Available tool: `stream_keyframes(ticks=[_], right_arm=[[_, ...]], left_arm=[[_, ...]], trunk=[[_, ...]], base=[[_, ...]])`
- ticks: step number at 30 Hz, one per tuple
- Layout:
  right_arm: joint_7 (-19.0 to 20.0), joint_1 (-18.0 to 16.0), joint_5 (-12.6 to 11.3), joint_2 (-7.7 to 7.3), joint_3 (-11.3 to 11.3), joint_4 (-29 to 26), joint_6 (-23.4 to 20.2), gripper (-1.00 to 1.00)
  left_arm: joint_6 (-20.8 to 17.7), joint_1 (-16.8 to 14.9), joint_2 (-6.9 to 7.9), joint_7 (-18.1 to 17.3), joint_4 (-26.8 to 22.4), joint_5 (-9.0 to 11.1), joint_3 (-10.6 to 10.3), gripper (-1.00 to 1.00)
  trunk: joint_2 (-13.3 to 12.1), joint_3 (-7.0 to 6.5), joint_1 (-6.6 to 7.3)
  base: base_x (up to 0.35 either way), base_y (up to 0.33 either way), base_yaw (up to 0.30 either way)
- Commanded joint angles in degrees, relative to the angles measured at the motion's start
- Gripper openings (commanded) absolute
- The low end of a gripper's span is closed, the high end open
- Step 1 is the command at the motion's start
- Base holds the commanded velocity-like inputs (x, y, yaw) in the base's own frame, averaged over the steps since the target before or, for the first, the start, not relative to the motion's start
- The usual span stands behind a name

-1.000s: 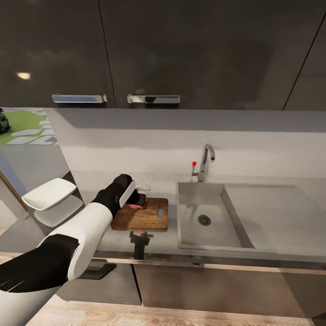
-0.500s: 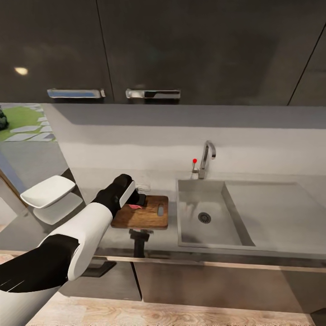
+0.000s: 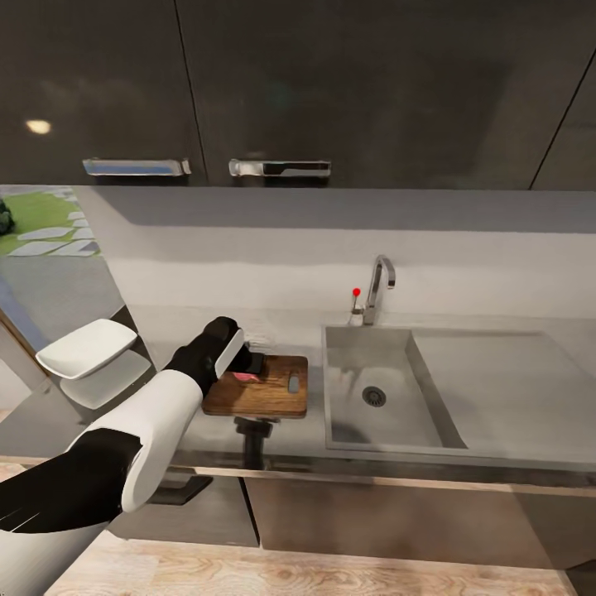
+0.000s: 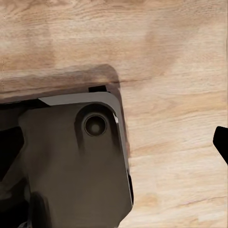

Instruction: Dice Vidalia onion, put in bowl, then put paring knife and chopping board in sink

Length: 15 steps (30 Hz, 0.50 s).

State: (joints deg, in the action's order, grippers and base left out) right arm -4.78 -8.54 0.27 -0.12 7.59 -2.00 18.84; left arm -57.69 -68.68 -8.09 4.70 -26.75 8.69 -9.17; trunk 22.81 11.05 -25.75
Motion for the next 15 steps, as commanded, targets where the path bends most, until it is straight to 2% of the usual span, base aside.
stream_keyframes(ticks=[1,2,5,15], right_arm=[[0.0,-0.04,0.02,0.03,0.3,-0.27,0.57,1.0],[0.0,-0.04,0.02,0.03,0.3,-0.6,0.89,1.0],[0.09,-0.01,0.13,0.51,-0.01,-0.52,0.29,1.0],[0.12,-0.04,0.15,0.33,-0.11,-0.12,-0.11,1.0]], left_arm=[[-0.18,-0.05,0.37,0.48,-0.38,0.94,0.01,-1.0],[-0.18,-0.05,0.37,0.48,-0.7,1.08,0.32,-1.0],[-0.15,-0.05,-0.19,0.42,-1.67,1.53,-0.49,-1.0],[-0.14,-0.05,-0.26,0.39,1.13,1.34,-1.02,-1.0]], trunk=[[0.11,0.12,-0.03],[0.11,0.12,-0.03],[0.11,0.12,-0.03],[0.11,0.12,-0.03]], base=[[0.0,0.0,0.0],[0.0,0.0,0.0],[0.0,0.0,0.0],[0.0,0.0,0.0]])
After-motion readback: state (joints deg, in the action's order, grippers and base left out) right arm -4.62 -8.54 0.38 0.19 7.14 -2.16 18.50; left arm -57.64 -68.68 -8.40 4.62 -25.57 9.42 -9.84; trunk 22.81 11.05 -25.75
